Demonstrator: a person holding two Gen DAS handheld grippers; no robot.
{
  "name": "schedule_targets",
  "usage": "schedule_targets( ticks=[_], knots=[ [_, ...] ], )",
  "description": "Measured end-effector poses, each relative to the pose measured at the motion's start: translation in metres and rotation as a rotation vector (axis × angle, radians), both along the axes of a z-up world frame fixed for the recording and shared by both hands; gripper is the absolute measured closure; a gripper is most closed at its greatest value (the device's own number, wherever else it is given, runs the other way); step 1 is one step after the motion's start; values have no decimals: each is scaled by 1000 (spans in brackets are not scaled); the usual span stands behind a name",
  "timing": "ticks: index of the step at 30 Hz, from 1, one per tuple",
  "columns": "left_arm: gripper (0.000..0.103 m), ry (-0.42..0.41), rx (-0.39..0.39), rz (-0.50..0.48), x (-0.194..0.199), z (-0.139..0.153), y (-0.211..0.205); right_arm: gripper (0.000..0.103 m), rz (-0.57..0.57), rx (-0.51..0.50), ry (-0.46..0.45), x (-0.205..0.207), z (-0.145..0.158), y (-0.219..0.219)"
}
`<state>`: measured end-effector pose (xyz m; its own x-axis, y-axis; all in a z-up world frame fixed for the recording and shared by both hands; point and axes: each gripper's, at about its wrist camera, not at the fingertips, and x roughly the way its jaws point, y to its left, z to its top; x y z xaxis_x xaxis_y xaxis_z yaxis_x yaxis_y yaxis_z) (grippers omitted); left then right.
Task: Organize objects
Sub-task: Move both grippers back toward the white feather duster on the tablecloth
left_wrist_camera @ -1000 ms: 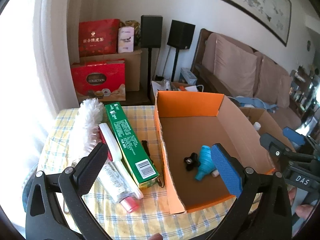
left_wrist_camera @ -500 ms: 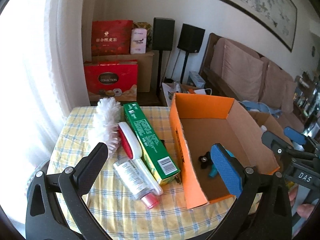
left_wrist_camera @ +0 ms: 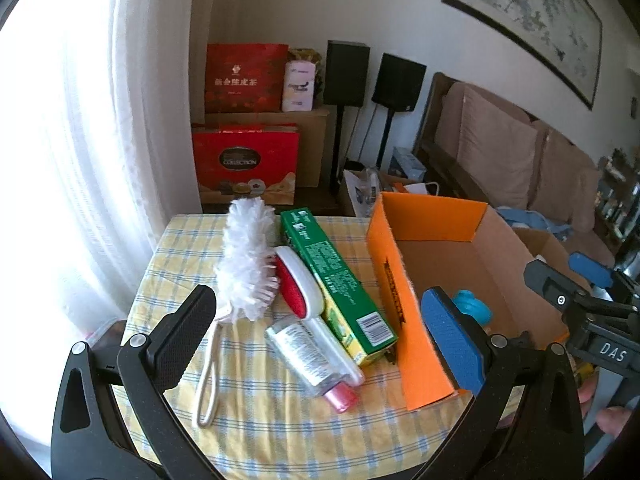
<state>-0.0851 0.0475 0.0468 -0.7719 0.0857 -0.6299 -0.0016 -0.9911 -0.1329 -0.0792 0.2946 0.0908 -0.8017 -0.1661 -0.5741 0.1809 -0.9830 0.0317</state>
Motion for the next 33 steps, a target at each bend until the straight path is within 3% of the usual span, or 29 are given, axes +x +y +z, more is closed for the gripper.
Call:
schedule_targets(
  ticks=[20,33],
  knots=[
    [1,-44,-42,80,0,-15,-63,0,102,-6,-26,-10,-8,-61],
    [1,-102,-37,124,-6,-46,-100,0,174,30,-29,-13,-17,-100]
  ],
)
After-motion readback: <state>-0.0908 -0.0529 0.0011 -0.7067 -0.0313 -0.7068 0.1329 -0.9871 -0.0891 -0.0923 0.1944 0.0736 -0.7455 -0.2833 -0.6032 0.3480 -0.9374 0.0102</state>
